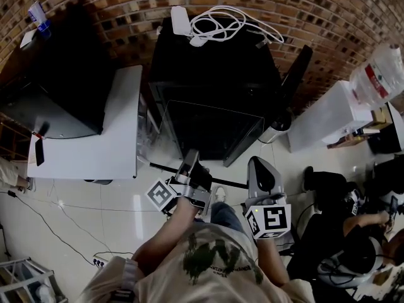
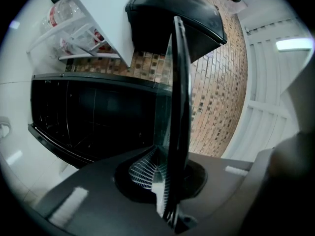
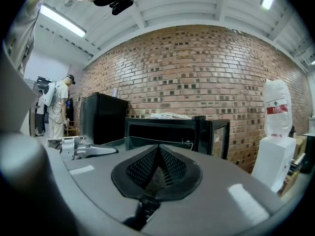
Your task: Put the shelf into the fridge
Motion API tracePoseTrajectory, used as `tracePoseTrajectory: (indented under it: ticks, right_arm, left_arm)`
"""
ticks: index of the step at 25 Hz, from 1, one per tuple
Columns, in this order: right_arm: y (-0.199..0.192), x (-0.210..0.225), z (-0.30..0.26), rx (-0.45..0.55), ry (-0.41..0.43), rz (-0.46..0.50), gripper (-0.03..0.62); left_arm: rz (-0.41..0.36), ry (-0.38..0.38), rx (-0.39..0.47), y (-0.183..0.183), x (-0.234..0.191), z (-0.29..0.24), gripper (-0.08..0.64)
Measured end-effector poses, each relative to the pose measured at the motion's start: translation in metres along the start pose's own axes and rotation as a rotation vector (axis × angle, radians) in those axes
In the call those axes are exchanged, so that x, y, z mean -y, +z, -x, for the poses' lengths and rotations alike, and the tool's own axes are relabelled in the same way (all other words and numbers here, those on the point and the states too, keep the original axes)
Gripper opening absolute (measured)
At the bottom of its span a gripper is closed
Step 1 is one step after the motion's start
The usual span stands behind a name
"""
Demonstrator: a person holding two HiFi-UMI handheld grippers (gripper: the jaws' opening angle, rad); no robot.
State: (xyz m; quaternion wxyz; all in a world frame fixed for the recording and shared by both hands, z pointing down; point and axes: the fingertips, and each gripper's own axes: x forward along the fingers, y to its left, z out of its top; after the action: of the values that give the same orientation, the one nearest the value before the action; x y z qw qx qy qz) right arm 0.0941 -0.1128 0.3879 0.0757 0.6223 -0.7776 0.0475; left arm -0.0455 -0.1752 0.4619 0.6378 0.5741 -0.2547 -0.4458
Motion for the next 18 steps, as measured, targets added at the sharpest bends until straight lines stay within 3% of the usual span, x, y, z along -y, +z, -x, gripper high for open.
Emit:
tracePoseTrajectory:
  ticks: [18]
  right_arm:
    - [-0.001, 0.034, -0.04, -0.031, 0.097, 0.029, 0.0]
  left_arm:
    - [-0.048, 0.013, 0.114, 0.021, -0.047, -0.042, 0.013]
